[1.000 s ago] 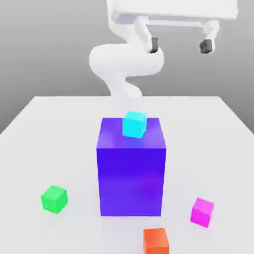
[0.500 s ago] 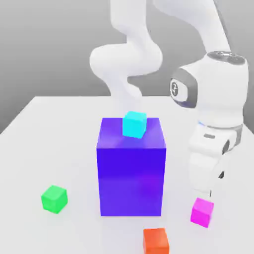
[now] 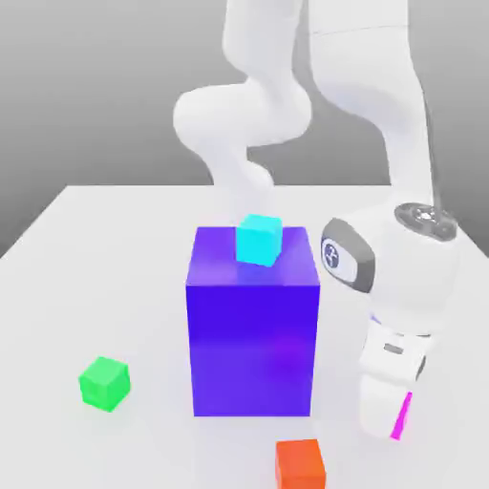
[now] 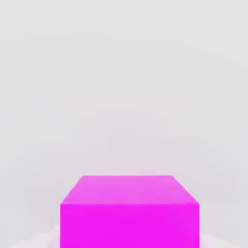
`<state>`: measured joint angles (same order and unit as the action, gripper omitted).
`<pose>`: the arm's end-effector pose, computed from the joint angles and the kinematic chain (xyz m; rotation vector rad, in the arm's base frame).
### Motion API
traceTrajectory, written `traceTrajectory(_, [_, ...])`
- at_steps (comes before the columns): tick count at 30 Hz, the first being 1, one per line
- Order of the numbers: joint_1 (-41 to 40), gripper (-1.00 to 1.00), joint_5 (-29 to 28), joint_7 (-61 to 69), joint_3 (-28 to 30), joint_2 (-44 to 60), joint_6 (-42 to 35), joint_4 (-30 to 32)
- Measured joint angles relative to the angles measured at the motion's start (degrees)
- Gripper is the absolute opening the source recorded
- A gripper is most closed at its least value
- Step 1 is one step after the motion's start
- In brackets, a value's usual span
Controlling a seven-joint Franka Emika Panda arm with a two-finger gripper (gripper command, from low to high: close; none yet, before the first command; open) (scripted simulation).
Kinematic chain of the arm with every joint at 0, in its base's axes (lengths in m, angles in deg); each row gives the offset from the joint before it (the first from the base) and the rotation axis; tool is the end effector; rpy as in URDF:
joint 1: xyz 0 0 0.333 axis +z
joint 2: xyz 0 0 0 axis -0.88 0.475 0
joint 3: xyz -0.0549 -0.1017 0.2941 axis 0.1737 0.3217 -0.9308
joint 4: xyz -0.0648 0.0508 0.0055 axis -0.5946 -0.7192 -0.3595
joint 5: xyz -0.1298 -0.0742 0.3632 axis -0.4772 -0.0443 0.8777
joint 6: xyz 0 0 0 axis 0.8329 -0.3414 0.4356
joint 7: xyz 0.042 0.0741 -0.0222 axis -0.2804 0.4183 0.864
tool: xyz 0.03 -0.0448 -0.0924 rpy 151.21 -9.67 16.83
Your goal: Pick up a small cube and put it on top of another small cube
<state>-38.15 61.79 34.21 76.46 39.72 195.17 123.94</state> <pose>0.3883 0.2012 0.1473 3.1131 0.4134 -0.0006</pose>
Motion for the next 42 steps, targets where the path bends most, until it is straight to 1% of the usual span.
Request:
traceTrajectory(4, [-0.88,-1.00,2.05,1.35,-1.14,-7.38,-5.59,1.18])
traceTrajectory(6, [-2.61,-1.00,2.21,-0.64,0.90,-9.66,-6.40,1.21])
traceTrajectory(8, [-5.23,-1.00,1.56,-4.24,4.29,-11.85,-7.00,1.51])
traceTrajectory(11, [-12.26,-1.00,0.22,-10.28,9.18,-15.04,-7.84,2.05])
traceTrajectory(16, [-24.55,-1.00,-1.28,-19.95,13.84,-20.02,-9.10,3.04])
traceTrajectory(20, [-31.03,-1.00,-0.99,-25.02,16.57,-22.47,-10.20,4.37])
traceTrajectory(24, [-35.75,-1.00,0.04,-29.10,20.22,-24.21,-11.28,5.85])
traceTrajectory(28, [-36.78,-1.00,0.93,-29.42,21.31,-23.32,-12.96,8.44])
traceTrajectory(30, [-36.46,-1.00,1.98,-28.64,21.44,-22.07,-12.50,8.80])
traceTrajectory(34, [-35.32,-1.00,5.06,-26.40,21.76,-18.60,-9.63,8.53])
traceTrajectory(41, [-36.68,-1.00,11.89,-21.52,19.10,-10.99,-2.83,8.31])
traceTrajectory(42, [-37.07,1.00,12.79,-20.89,18.56,-9.92,-1.87,8.34])
